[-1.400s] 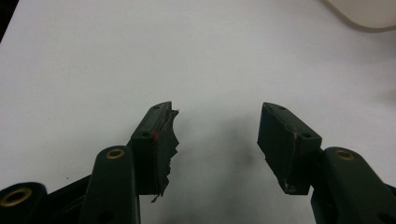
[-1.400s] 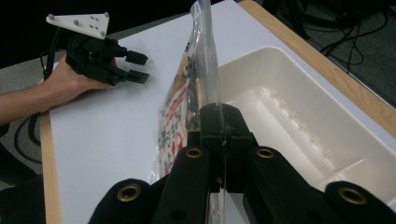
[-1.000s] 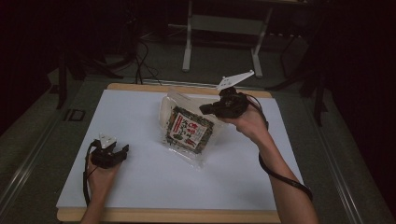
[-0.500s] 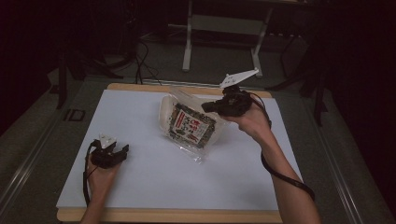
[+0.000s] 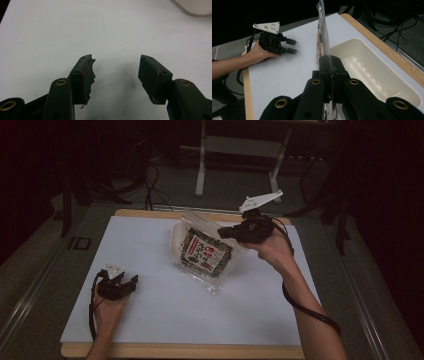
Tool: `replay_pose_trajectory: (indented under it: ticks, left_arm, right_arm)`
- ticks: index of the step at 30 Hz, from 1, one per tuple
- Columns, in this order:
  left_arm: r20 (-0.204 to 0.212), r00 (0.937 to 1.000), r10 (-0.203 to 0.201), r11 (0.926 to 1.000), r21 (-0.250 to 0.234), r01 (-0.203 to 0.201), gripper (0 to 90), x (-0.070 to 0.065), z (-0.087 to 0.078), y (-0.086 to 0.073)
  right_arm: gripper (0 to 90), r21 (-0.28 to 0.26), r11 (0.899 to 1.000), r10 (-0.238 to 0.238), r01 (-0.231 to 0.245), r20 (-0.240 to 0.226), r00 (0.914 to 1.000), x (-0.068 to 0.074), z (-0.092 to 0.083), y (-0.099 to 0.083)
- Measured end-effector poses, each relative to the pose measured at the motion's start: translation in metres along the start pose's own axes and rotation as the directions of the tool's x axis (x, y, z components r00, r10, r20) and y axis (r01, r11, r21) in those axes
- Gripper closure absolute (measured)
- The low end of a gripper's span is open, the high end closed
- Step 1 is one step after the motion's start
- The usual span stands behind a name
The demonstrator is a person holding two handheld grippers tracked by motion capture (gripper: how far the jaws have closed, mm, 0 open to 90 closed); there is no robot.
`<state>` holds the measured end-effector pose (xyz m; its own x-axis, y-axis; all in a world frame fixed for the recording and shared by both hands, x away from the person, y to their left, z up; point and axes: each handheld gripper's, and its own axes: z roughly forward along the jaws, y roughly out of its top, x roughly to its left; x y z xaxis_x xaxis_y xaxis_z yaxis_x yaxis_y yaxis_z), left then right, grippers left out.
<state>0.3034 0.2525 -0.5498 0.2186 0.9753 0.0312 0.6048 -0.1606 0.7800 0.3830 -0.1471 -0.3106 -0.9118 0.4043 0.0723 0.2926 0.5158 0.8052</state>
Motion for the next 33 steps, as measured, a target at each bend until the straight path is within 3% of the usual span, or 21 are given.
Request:
replay_pose_trajectory:
  ticks: [15, 33]
  left_arm:
    - [0.0, 1.0, 0.002, 1.0, 0.002, -0.002, 45.2, 0.0, 0.0, 0.0]
    - [0.002, 1.0, 0.001, 1.0, 0.003, -0.001, 45.2, 0.0, 0.0, 0.0]
  right_arm:
    - [89.9, 0.007, 1.0, 0.006, -0.006, 0.027, 0.9996, -0.001, -0.014, 0.007]
    - [89.9, -0.044, 0.999, 0.03, -0.028, 0.063, 0.9975, -0.012, -0.024, 0.018]
